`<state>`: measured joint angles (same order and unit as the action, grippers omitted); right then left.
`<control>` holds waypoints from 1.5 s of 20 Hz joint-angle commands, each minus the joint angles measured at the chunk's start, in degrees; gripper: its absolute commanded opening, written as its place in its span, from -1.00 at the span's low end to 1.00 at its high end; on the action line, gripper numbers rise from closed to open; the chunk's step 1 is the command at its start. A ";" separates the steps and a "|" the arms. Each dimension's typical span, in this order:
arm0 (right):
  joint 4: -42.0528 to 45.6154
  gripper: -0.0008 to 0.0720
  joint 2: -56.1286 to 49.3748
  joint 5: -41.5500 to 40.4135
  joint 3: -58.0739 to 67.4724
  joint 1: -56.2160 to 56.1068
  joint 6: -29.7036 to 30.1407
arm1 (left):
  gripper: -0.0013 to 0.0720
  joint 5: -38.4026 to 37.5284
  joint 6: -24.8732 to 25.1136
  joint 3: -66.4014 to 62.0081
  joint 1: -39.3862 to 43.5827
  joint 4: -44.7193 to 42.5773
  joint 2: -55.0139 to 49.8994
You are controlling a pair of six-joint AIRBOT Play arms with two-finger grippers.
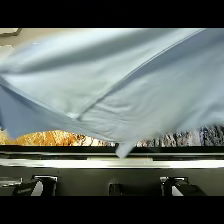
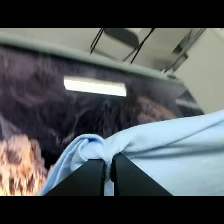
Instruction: Fold the clothes and pants, and hang the long-sleeved shirts on hangers.
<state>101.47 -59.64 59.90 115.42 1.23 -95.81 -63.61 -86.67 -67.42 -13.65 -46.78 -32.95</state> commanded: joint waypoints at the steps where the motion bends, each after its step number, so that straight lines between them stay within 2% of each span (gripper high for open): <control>1: -5.53 -0.86 -13.05 -1.57 -6.38 0.04 -2.23 | -0.90 1.20 -6.16 20.33 2.47 -2.23 -1.38; 4: -16.48 -0.86 -29.03 -7.93 -8.72 0.04 -2.64 | -0.90 22.12 -6.49 34.23 8.02 4.76 -9.18; 5: -20.90 -0.86 -33.59 -10.91 -8.72 0.04 -3.72 | -0.90 30.05 -6.32 34.91 9.51 7.28 -13.62; 7: -28.83 -0.86 -40.04 -15.28 -8.72 0.04 -7.91 | -0.89 41.33 -6.34 31.87 10.51 9.40 -22.88; 10: -36.17 -0.86 -45.64 -16.68 -8.72 -0.02 -11.50 | -0.89 46.69 -5.77 22.45 10.40 9.31 -36.35; 12: -38.93 -0.86 -47.98 -13.03 -8.72 -0.02 -11.45 | -0.89 45.57 -5.05 17.49 11.15 9.33 -44.33; 14: -38.64 -0.85 -49.57 -7.04 -8.72 -0.07 -11.34 | -0.89 40.89 -5.07 14.64 12.00 9.35 -50.12; 15: -37.46 -0.66 -49.68 -4.48 -8.70 0.46 -11.34 | -0.86 36.65 -4.90 13.60 11.91 9.33 -51.74; 16: -36.54 0.05 -49.31 -1.36 -8.17 1.79 -10.67 | -0.56 32.04 -2.82 12.61 10.99 9.29 -52.30; 17: -36.30 0.71 -48.68 2.86 -7.32 3.85 -9.22 | 0.10 27.43 0.85 11.63 9.33 9.27 -52.06; 18: -36.33 0.81 -47.74 8.15 -6.60 6.47 -5.81 | 0.88 20.70 5.18 10.19 6.36 9.07 -51.63; 19: -36.20 0.79 -46.49 14.93 -6.58 9.73 -2.01 | 0.96 12.70 8.96 8.63 2.54 8.63 -51.28; 20: -35.54 0.75 -45.81 22.67 -6.64 12.96 1.57 | 0.96 5.97 10.27 7.54 -1.11 7.82 -51.21; 22: -32.15 0.71 -45.70 37.44 -8.61 17.81 5.77 | 0.96 -3.41 8.50 7.80 -7.80 4.81 -51.28; 23: -31.06 0.72 -45.09 41.42 -11.89 19.41 6.10 | 0.96 -6.25 7.87 9.07 -9.94 2.99 -51.28; 24: -30.88 0.72 -43.52 42.07 -17.27 20.59 6.10 | 0.96 -7.93 7.82 10.91 -10.97 1.73 -51.28; 26: -30.71 0.72 -38.51 37.03 -30.18 21.05 6.84 | 0.96 -7.91 8.72 16.35 -10.27 2.49 -51.28; 28: -31.01 0.74 -33.16 30.08 -42.91 20.87 8.35 | 0.96 -4.15 11.80 21.68 -7.26 5.29 -51.34; 30: -31.36 0.79 -29.68 27.54 -50.93 20.87 10.27 | 0.95 1.42 11.76 24.28 -4.35 5.77 -51.34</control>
<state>69.87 -94.54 90.52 77.17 21.39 -88.62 -65.80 -76.73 -47.79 -20.25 -42.09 -84.23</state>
